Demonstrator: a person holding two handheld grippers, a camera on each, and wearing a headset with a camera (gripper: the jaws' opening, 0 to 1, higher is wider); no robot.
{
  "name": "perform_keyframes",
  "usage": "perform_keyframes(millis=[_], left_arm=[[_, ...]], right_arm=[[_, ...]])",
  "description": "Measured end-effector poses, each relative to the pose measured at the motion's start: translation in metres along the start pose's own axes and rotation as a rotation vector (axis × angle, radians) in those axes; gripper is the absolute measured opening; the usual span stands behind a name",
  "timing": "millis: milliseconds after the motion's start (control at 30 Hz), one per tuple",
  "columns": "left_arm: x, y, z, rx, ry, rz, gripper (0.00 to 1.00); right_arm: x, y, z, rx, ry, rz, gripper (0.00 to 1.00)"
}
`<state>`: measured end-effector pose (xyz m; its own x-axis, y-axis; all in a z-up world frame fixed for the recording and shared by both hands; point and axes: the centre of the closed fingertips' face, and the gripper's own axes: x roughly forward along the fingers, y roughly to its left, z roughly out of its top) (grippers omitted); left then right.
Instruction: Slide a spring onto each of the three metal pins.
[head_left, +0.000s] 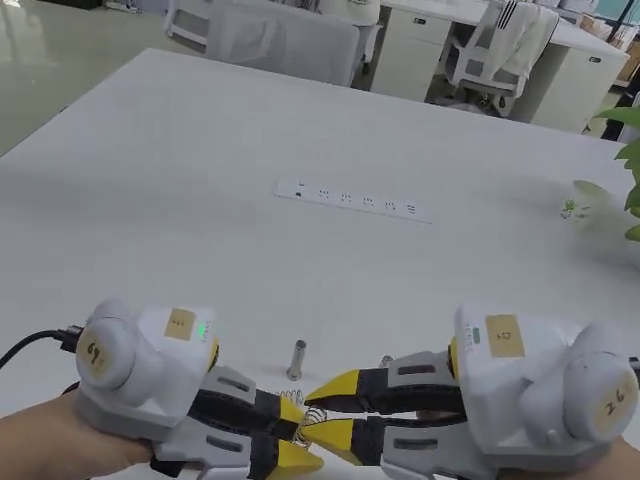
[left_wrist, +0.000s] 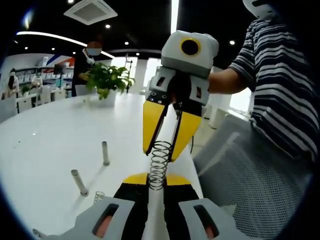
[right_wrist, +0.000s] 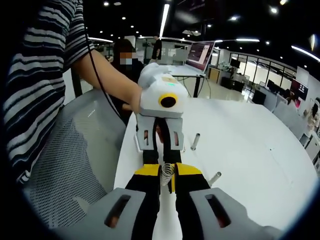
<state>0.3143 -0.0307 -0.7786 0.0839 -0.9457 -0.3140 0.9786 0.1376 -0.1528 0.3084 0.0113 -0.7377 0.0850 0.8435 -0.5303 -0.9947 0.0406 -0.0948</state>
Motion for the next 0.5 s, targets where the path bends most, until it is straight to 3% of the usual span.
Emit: perform_keyframes(millis=[500], left_arm=[[-0.0052, -0.0005, 0.0006, 0.001, 0.01, 0.016, 0.03]], right_arm=[[0.0047, 0.0012, 0.0076, -0.024, -0.026, -0.014, 0.07]])
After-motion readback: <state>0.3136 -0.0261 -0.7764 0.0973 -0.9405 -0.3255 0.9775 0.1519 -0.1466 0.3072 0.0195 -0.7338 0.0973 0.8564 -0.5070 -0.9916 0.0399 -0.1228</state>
